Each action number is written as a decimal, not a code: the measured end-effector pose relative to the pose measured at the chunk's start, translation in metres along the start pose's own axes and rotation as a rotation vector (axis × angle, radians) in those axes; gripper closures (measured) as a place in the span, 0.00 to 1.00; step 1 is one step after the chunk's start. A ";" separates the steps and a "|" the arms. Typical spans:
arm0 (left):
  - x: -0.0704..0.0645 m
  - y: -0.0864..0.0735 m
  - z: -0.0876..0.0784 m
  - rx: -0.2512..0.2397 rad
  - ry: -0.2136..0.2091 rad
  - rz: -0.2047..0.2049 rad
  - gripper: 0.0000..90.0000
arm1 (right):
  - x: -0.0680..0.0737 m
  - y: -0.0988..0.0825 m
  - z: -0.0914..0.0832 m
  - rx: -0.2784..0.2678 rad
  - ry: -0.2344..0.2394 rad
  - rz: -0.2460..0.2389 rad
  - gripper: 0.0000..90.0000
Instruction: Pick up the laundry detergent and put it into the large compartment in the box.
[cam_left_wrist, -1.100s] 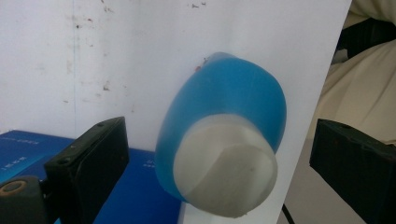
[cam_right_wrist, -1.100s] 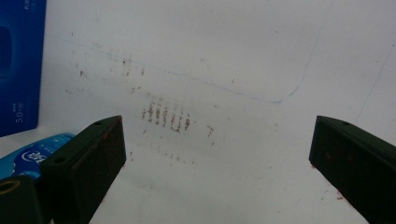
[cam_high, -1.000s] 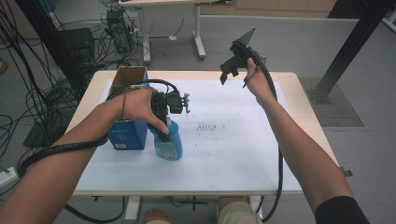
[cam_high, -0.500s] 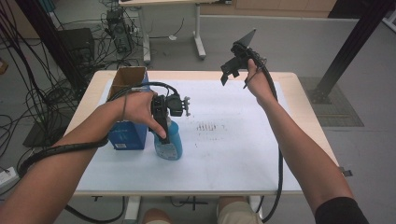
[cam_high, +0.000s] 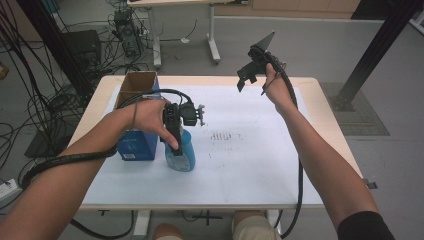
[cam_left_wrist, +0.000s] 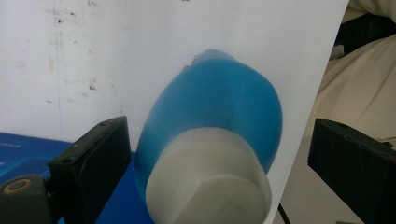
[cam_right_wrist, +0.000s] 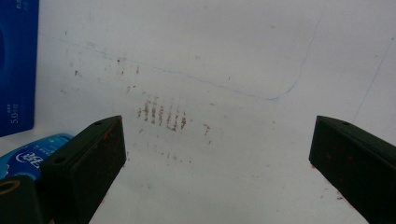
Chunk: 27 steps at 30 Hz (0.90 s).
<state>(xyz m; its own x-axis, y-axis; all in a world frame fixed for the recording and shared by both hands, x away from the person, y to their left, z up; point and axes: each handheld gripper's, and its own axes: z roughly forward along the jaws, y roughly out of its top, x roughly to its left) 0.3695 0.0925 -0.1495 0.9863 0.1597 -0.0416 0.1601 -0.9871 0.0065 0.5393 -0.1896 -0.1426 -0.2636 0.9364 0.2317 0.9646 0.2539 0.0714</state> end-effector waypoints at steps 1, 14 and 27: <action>0.000 0.000 0.000 0.000 0.000 0.000 0.07 | 0.000 0.000 0.000 0.000 0.000 0.000 0.04; -0.001 -0.001 0.002 -0.001 0.005 0.003 0.08 | -0.001 0.001 0.003 0.005 -0.001 0.002 0.04; -0.002 -0.003 0.003 -0.004 0.015 0.002 0.08 | -0.002 0.001 0.003 0.006 -0.004 0.005 0.04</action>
<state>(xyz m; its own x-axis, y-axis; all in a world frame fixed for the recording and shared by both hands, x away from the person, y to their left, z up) 0.3666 0.0951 -0.1522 0.9870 0.1583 -0.0265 0.1586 -0.9873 0.0104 0.5408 -0.1904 -0.1461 -0.2588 0.9387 0.2279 0.9659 0.2506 0.0644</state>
